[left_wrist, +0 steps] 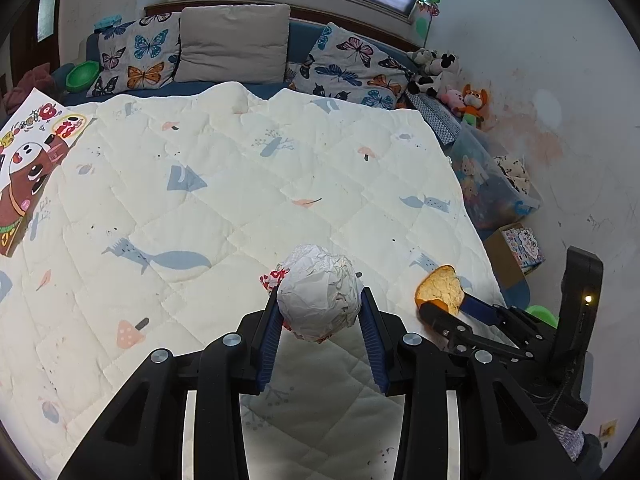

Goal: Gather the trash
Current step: 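Grasp the orange peel with the right tool, then carry the orange peel with the right tool into the basket and release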

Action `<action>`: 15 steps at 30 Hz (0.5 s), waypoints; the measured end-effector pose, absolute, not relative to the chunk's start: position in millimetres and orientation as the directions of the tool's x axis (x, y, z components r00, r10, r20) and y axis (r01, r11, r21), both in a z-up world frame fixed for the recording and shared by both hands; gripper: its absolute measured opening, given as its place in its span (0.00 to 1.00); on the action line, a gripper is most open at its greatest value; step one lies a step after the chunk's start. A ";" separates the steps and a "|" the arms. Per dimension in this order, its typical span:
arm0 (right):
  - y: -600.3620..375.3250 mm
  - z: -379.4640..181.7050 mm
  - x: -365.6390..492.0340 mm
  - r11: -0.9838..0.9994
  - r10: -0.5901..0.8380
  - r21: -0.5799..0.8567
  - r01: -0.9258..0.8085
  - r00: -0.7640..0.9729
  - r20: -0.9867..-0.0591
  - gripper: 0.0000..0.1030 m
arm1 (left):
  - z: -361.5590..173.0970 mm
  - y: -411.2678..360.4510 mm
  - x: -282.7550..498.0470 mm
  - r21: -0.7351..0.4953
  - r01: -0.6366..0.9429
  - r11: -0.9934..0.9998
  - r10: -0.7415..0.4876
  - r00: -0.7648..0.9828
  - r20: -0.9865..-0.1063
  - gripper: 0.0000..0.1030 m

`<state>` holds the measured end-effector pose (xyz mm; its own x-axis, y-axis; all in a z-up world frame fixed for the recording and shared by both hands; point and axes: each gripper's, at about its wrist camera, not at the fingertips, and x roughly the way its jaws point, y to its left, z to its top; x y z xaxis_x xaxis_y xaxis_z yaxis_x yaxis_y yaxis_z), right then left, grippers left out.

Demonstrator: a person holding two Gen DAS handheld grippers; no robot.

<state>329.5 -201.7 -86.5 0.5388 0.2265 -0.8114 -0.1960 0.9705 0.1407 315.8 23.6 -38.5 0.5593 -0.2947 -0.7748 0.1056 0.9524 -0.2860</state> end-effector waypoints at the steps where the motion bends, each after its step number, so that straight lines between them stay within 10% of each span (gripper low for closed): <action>1: -202.6 -84.5 327.9 0.970 0.229 0.145 -0.195 0.539 -0.811 0.49 | -38.4 23.3 315.0 -0.287 0.105 0.952 -0.295 0.560 -0.774 0.36; 15: -215.4 -56.9 278.8 0.966 0.240 0.133 -0.222 0.574 -0.783 0.45 | -30.7 11.9 290.0 -0.289 0.133 0.948 -0.312 0.560 -0.767 0.36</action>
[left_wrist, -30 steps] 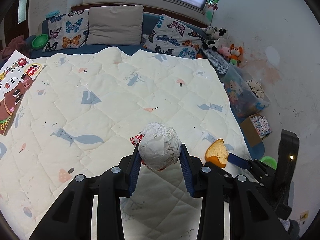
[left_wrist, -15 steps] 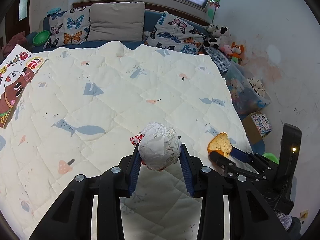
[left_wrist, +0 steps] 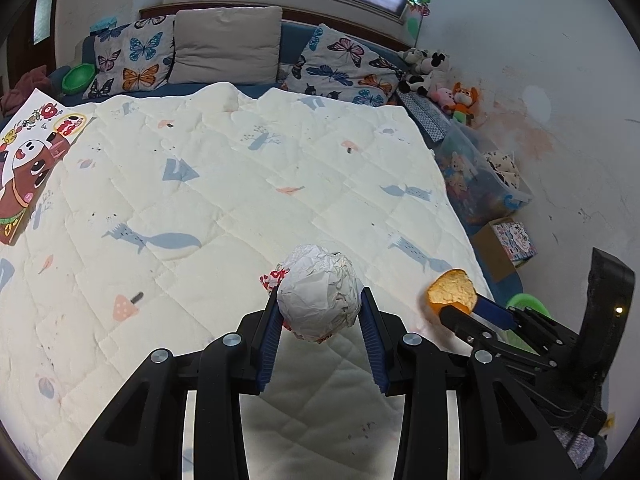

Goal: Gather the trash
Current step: 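Carry the orange peel with the right tool into the basket and release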

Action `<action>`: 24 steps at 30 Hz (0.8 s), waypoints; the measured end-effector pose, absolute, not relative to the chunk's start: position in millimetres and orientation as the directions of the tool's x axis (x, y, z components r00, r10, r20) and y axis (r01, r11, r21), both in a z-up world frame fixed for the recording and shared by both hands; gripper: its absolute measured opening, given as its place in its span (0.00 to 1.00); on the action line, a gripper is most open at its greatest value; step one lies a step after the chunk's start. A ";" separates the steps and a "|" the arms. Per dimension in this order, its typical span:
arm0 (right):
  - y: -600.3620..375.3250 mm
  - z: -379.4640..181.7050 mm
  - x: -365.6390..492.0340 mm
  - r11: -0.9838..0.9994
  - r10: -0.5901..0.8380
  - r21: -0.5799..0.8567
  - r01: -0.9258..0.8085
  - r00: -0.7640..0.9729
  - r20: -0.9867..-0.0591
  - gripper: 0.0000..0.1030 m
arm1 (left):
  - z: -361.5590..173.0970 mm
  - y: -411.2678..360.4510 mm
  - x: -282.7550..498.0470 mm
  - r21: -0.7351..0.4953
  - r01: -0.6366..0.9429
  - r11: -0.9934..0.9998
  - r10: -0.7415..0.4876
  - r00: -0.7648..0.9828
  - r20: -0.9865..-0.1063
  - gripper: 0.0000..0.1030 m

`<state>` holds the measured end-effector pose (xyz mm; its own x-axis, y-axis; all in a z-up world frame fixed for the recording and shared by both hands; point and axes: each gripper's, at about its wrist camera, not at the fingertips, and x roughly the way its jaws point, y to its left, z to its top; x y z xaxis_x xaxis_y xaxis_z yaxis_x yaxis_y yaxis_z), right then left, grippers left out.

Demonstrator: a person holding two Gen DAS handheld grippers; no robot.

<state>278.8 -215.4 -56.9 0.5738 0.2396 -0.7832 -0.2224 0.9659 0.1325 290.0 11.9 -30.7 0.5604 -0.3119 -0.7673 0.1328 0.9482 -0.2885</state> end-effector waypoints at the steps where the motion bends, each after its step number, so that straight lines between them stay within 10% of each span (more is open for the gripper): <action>1: -217.3 -54.9 274.7 0.966 0.241 0.135 -0.222 0.576 -0.781 0.45 | -30.2 9.3 286.8 -0.287 0.138 0.948 -0.313 0.560 -0.767 0.36; 24: -305.7 -33.6 164.4 0.982 0.178 0.171 -0.074 0.644 -0.744 0.45 | -13.8 -70.5 221.7 -0.291 0.313 0.904 -0.419 0.522 -0.743 0.36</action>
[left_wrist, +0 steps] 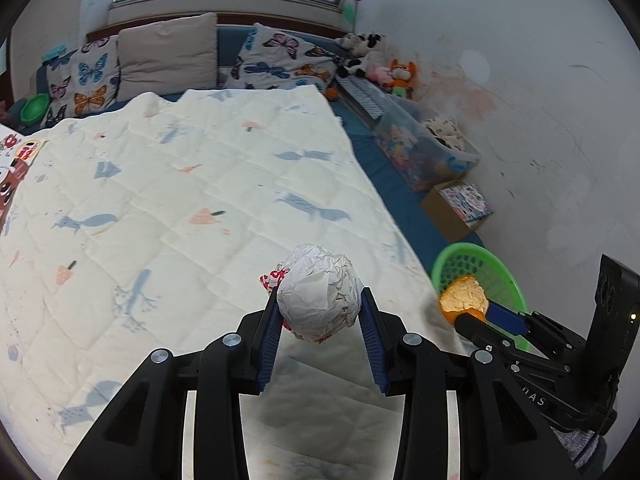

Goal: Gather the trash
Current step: 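Carry the orange peel with the right tool into the basket and release, then carry the paper ball with the left tool over the basket and release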

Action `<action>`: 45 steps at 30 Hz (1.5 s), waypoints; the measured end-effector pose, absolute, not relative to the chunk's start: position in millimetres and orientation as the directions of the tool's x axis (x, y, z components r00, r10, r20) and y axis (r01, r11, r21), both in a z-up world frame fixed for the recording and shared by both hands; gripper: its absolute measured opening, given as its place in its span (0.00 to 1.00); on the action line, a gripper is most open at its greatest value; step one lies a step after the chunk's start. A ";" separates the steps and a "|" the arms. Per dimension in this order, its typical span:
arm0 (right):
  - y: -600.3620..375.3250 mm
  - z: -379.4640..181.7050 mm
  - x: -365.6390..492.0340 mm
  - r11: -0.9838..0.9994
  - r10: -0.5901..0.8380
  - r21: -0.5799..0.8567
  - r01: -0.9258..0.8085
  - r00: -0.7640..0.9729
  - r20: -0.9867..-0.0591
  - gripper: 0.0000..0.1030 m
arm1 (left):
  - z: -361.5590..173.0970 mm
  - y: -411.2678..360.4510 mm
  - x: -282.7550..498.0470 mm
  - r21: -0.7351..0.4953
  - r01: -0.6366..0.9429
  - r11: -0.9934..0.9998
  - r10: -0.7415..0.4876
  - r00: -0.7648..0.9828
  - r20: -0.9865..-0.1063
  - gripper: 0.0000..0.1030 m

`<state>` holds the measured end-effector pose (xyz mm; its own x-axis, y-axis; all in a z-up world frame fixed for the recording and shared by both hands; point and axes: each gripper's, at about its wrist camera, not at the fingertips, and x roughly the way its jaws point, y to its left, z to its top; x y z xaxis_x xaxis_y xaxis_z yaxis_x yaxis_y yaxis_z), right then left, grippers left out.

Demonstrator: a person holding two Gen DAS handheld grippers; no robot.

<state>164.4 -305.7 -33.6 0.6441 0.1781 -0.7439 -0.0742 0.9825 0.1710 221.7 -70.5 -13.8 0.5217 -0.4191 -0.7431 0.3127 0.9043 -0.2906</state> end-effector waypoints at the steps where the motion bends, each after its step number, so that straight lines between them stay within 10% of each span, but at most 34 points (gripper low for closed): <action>1: -313.1 -33.4 158.3 0.984 0.167 0.169 -0.059 0.648 -0.743 0.45 | -13.6 -75.0 220.1 -0.291 0.319 0.902 -0.423 0.518 -0.743 0.36; 32: -480.1 -49.8 79.4 0.938 -0.044 0.194 0.288 0.653 -0.756 0.47 | -6.3 -230.0 184.4 -0.258 0.529 0.809 -0.506 0.400 -0.764 0.36; 45: -485.8 -43.2 72.3 0.937 -0.057 0.193 0.291 0.671 -0.740 0.66 | -7.5 -263.3 182.1 -0.253 0.572 0.780 -0.520 0.368 -0.771 0.36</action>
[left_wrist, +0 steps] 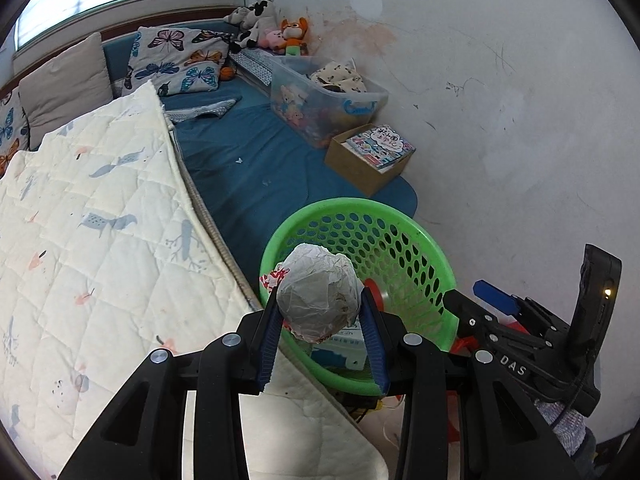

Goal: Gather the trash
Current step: 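Carry the paper ball with the left tool over the basket and release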

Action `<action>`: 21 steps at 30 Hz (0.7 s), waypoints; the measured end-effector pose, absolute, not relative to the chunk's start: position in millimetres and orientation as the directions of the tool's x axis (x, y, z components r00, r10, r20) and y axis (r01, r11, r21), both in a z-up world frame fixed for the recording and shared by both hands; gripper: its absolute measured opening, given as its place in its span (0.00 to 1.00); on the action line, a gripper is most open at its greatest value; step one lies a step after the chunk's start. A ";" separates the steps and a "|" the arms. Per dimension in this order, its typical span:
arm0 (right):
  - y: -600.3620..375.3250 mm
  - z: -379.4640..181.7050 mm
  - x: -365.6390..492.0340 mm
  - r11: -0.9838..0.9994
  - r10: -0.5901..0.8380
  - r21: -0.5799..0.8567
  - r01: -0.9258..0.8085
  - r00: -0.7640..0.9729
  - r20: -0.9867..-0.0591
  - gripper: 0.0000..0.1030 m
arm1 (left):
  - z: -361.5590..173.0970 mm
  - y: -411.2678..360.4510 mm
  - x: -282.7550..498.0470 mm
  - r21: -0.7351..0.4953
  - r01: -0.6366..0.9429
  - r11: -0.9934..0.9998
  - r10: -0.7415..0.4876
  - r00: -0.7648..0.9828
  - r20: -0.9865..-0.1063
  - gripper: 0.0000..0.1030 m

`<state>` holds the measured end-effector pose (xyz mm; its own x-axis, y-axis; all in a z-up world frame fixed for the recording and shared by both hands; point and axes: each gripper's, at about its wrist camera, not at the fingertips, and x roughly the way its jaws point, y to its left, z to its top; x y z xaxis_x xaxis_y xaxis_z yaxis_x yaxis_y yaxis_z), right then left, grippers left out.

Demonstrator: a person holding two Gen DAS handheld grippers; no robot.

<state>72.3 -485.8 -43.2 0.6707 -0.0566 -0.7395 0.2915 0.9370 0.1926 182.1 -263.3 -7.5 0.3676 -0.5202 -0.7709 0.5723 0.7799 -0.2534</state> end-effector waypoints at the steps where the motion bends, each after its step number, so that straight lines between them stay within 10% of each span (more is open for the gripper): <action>1: -485.5 -42.5 71.3 0.937 -0.057 0.193 0.291 0.671 -0.739 0.67 | -7.9 -265.2 182.3 -0.253 0.573 0.779 -0.520 0.366 -0.772 0.36; 21: -480.6 -33.6 56.1 0.938 -0.045 0.211 0.276 0.698 -0.714 0.77 | -18.6 -291.6 188.2 -0.247 0.588 0.770 -0.513 0.340 -0.788 0.40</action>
<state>56.1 -480.6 -33.6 0.6984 -0.0449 -0.7143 0.2759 0.9378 0.2108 188.2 -291.6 -18.6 0.3404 -0.5134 -0.7878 0.5884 0.7698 -0.2475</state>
